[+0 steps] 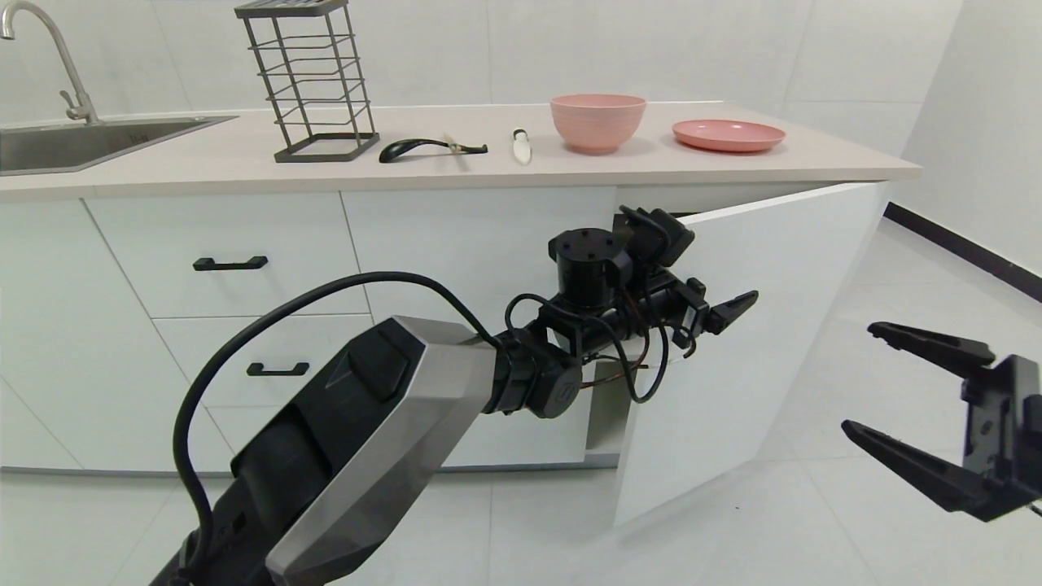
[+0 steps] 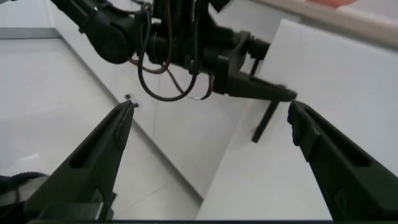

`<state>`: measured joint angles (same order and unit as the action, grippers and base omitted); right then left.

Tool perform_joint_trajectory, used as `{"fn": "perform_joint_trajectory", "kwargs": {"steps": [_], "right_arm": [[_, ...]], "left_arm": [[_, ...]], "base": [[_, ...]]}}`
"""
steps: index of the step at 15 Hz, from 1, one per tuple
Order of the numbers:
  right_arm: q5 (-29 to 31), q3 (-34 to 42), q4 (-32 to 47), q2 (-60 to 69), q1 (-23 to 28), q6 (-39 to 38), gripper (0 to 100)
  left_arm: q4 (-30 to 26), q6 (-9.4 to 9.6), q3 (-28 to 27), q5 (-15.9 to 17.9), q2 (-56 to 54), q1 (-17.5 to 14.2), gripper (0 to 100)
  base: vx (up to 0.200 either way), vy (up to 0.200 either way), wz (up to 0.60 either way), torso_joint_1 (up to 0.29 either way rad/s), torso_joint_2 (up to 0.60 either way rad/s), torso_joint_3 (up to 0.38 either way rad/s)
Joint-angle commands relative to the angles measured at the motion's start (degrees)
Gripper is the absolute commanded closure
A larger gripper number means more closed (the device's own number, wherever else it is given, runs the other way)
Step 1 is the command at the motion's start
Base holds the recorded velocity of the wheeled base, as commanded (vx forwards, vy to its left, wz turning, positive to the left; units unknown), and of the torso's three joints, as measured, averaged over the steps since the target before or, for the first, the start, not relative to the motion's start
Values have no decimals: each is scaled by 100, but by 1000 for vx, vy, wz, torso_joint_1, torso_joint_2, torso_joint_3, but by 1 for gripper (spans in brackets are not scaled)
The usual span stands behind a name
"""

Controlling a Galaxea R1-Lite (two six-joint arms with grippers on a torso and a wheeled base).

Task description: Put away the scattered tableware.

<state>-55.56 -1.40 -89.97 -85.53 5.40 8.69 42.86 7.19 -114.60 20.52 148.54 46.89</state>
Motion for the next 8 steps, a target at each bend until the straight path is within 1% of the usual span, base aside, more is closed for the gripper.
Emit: {"fn": "perform_joint_trajectory", "kwargs": {"steps": [1,3,4,5,6,8], "right_arm": [[19,140,-3,669,198,27,0],[19,140,-3,845,172,115,0],[19,140,-3,1047,146,168,0],[19,140,32,1109,146,194,0],[19,140,146,1223,137,229,0],[19,140,155,1302,93,229,0]], "left_arm": [[20,1,1,-4,-18,58,0],[64,1,1,-39,-18,198,0],[73,1,1,-74,-45,356,0],[64,1,1,-74,-71,392,0],[47,1,1,-83,-80,532,0],[38,1,1,-83,-80,638,0]], "base": [[0,0,0,0,0,0],[0,0,0,0,0,0],[0,0,0,0,0,0],[0,0,0,0,0,0],[0,0,0,0,0,0],[0,0,0,0,0,0]]}}
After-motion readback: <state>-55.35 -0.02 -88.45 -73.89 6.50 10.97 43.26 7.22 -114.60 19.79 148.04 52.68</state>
